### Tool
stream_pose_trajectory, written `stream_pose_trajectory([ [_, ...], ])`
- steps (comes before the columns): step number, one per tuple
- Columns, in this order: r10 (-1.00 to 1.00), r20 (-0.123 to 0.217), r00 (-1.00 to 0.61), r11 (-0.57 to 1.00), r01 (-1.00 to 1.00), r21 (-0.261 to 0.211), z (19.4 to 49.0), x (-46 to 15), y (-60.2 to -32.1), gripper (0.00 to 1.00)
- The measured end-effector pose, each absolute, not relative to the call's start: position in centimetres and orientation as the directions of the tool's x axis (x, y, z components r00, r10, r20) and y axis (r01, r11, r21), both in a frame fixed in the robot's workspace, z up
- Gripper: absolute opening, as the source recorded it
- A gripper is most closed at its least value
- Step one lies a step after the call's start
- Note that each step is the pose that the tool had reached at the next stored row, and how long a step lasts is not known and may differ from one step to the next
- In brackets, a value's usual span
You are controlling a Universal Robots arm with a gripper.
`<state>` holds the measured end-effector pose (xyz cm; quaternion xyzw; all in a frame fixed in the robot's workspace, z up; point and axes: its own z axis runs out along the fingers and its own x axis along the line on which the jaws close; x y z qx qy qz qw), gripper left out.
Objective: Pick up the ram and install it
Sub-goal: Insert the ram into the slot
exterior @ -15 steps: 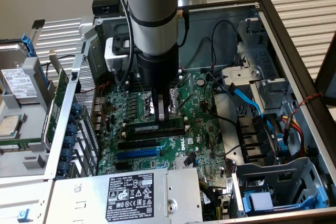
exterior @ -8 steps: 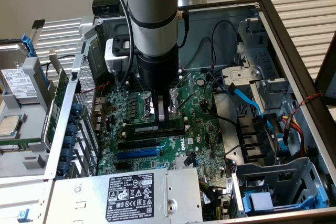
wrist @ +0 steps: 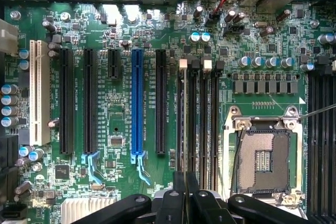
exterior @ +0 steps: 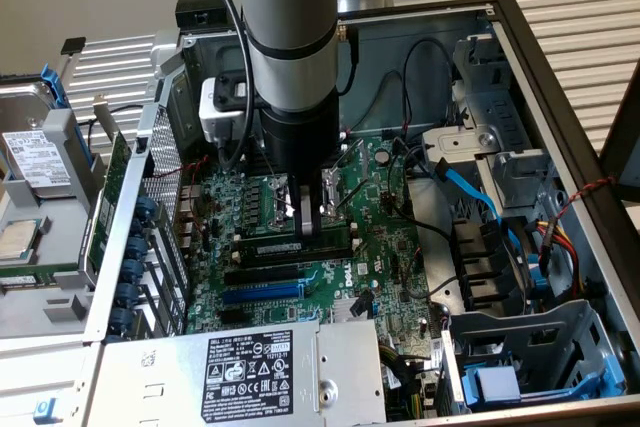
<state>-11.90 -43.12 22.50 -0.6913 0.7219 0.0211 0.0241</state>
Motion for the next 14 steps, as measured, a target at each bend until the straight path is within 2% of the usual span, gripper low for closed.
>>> stream_pose_trajectory([
  [3,-0.997,-0.064,-0.043,0.044,-0.999,-0.003,22.5,-11.94,-43.12,0.15],
  [4,-0.997,-0.064,-0.043,0.044,-0.999,-0.003,22.49,-11.94,-43.12,0.21],
  [14,-0.997,-0.064,-0.043,0.043,-0.999,-0.003,23.38,-12.27,-43.12,0.21],
])
